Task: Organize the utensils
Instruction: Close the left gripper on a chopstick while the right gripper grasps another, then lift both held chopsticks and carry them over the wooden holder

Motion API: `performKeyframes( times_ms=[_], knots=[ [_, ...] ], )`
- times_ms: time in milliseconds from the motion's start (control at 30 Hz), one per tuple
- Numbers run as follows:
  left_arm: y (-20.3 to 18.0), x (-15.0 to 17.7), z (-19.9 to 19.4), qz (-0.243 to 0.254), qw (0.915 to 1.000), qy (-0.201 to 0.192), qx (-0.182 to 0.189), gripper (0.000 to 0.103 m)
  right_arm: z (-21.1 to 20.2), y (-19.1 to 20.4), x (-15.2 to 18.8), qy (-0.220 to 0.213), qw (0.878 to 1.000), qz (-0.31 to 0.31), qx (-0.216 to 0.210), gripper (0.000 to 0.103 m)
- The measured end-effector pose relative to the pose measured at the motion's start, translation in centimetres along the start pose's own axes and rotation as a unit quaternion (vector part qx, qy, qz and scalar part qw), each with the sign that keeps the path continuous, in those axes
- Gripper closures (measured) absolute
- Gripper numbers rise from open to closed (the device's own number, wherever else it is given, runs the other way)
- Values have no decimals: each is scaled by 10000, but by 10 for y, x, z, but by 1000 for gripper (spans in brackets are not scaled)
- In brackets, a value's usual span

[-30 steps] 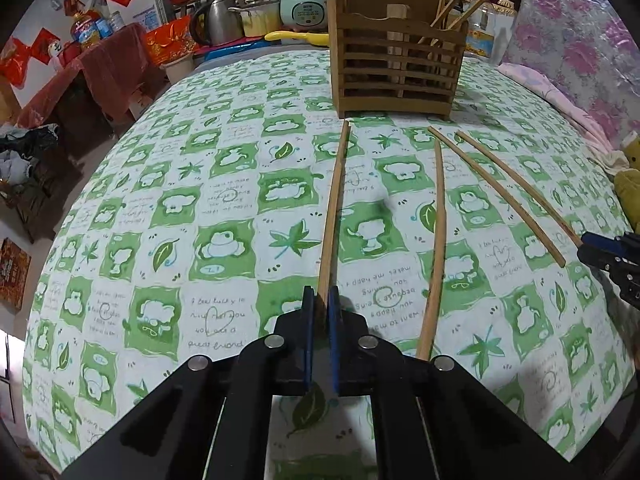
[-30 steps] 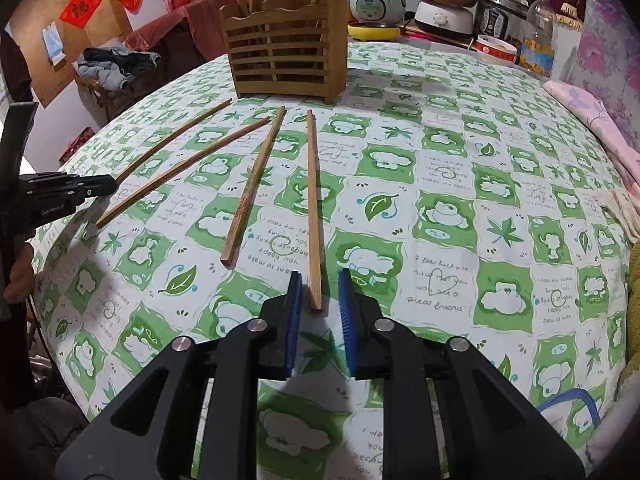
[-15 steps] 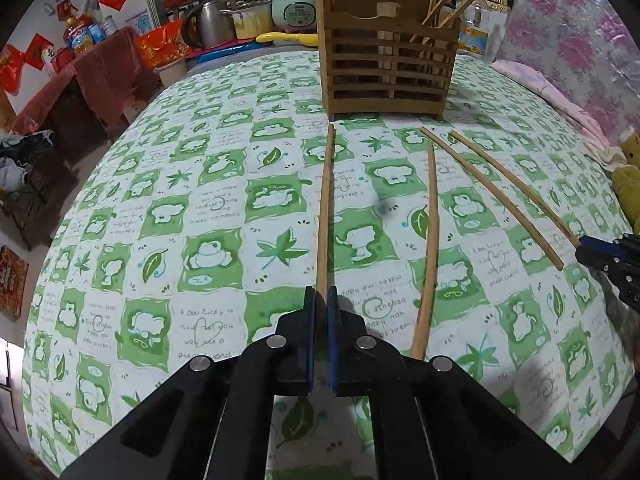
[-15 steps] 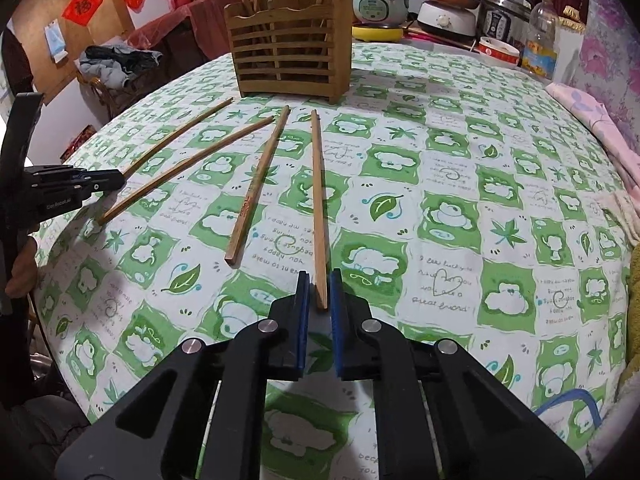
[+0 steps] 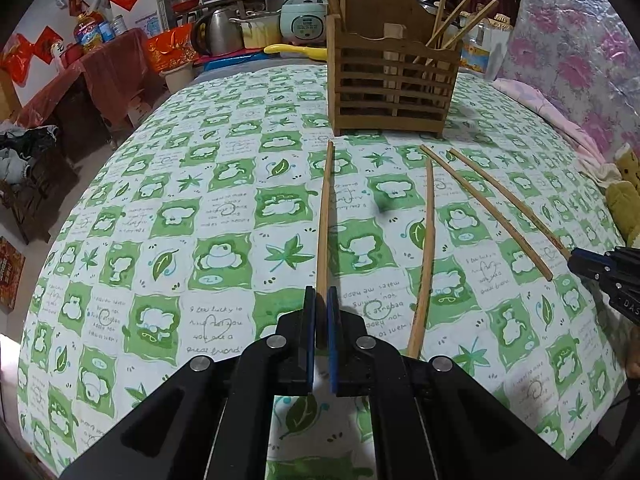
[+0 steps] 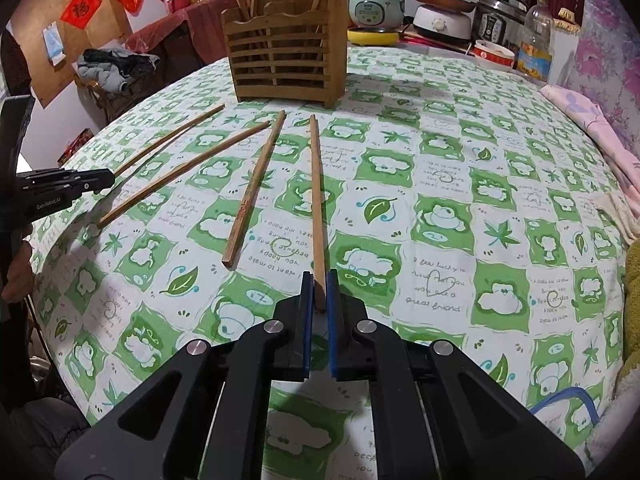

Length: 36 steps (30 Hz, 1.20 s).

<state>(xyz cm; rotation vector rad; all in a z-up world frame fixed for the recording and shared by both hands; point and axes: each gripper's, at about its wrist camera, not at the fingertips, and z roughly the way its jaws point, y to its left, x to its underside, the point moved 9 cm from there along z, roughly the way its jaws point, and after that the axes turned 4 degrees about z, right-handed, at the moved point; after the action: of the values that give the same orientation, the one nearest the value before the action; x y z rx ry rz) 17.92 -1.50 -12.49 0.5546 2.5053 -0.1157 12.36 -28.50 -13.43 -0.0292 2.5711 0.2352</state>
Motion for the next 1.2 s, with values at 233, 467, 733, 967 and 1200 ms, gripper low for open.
performKeyframes(
  times_ms=[233,467,733,967,1200],
  knots=[
    [-1,1,2,53,10000,57,-33,97,-1,0,0,-55,10000,63,-29,97],
    [1,-9,-16,-51,9999,-46,132,97,-32,-4,-18,-599,9980,12,179,97],
    [3,-72,-81,-87,9963,-830,180,97,-110,3,-95,-1736,9848,77,-10,97],
    [-9,-107,-94,-112,9940,-1022,360,97,-111,10,-127,-1925,9812,113,-94,96],
    [-11,-121,-75,-196,9953,-825,463,97,-108,15,-132,-1926,9811,148,-134,96]
  ],
)
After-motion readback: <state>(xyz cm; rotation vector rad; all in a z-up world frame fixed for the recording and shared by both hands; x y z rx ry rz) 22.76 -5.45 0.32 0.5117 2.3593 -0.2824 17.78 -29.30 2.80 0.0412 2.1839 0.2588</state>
